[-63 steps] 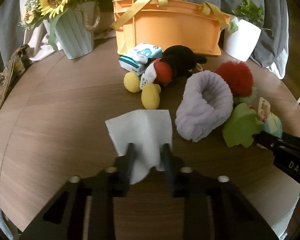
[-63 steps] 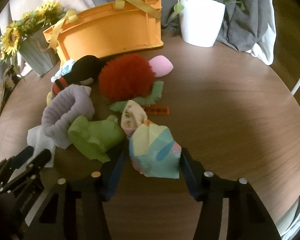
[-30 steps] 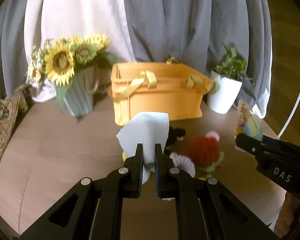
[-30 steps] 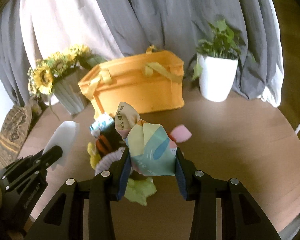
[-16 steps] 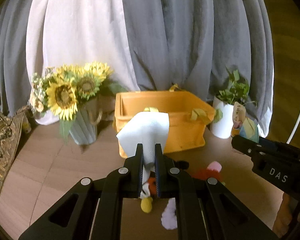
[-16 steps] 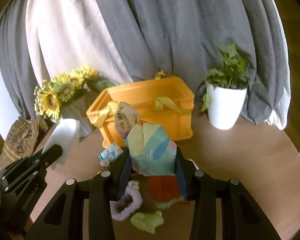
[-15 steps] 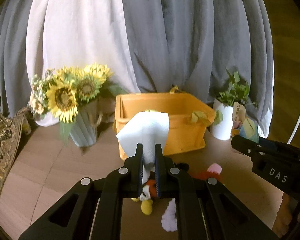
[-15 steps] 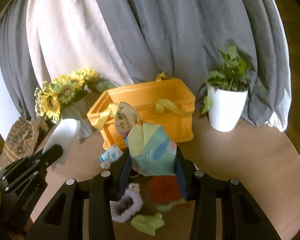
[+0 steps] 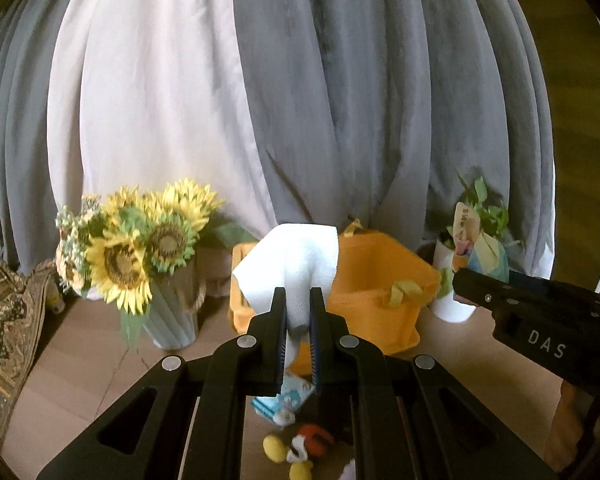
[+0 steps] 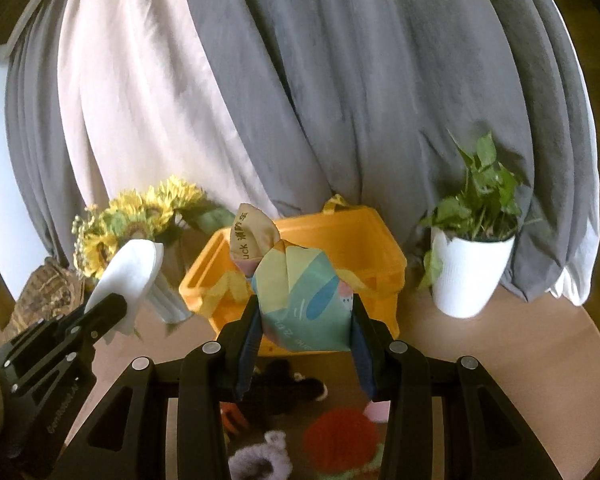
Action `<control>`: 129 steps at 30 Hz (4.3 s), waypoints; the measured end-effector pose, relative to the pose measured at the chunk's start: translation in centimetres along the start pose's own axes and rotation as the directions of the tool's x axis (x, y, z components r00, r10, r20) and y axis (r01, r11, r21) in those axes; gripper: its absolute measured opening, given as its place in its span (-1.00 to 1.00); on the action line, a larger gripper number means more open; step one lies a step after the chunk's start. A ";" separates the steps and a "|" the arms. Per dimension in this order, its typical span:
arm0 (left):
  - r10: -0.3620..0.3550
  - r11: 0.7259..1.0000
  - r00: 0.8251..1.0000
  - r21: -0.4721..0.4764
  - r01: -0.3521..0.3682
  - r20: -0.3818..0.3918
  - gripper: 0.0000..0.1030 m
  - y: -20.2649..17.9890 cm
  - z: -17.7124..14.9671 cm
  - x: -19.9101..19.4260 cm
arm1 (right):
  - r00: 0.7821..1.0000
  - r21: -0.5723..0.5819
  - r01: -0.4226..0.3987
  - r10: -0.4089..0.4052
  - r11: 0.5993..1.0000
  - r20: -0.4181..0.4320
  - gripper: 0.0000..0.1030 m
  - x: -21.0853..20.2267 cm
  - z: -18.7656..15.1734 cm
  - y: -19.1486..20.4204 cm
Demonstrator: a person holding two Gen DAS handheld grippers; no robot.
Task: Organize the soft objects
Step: 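Lift the tissue and cloth and carry both toward the orange crate, then open both tools to drop the tissue and cloth into the crate, then move both tools back toward the remaining soft toys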
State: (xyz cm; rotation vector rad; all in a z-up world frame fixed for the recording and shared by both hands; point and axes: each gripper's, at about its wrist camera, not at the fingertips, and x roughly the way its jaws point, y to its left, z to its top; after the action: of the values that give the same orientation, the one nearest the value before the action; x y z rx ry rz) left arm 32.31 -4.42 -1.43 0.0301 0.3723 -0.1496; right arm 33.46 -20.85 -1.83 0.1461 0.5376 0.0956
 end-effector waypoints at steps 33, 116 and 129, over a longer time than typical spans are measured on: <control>0.012 1.000 0.999 0.024 -0.011 -0.049 -0.78 -0.3 3.8 14.4 | 0.997 0.001 0.033 -0.033 0.999 -0.067 -0.18 12.7 6.0 -2.3; 0.054 0.996 0.994 0.071 -0.048 -0.091 0.28 -2.8 -1.5 -4.0 | 0.996 -0.010 0.028 -0.029 1.000 -0.084 0.32 -2.4 -0.6 -1.8; -0.025 0.986 0.991 0.162 0.046 -0.132 0.29 -1.7 -5.1 -5.9 | 0.992 -0.008 0.070 -0.071 0.997 -0.106 0.32 -4.8 -4.4 0.4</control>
State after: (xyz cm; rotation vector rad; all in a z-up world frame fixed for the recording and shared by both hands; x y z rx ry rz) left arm 24.81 -4.97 -4.04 0.1976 0.4892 -0.2142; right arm 27.05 -20.62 -3.14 0.1185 0.6483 0.0355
